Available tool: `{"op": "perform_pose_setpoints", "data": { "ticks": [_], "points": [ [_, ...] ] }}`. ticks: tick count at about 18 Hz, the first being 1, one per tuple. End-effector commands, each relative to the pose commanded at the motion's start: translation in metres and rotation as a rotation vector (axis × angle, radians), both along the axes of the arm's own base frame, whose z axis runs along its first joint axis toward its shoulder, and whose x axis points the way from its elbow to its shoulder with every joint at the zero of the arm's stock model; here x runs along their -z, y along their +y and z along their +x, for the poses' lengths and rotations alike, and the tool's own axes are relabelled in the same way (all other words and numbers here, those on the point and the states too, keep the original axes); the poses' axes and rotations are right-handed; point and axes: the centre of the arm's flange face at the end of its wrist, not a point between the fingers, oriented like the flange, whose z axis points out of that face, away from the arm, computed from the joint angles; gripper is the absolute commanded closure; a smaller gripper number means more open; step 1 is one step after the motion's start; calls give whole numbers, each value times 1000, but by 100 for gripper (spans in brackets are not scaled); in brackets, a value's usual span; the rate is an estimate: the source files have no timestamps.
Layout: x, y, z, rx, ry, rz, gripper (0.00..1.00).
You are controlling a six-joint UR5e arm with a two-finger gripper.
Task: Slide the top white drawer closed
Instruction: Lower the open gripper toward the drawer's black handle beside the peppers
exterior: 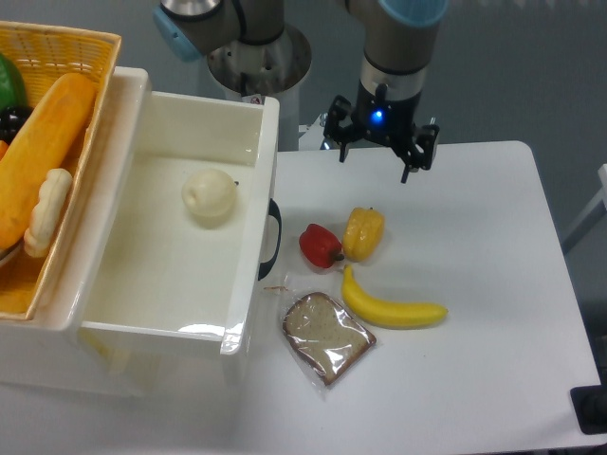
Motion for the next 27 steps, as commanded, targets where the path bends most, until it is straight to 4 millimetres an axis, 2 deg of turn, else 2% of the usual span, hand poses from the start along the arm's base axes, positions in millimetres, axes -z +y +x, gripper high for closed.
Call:
{"op": "perform_pose_setpoints", "data": {
  "ticks": [3, 7, 11, 15, 20, 23, 27],
  "points": [
    [11, 1, -8, -3, -8, -4, 0],
    [13, 3, -10, -12, -1, -2, 0],
    [26, 7, -17, -147, -30, -10, 0],
    [41, 8, -18, -184, -50, -28, 0],
    [43, 12, -19, -273, -53, -23, 0],
    [55, 18, -23, -286, -57, -30, 0],
    [68, 38, -16, -307, -73, -44, 0]
  ]
}}
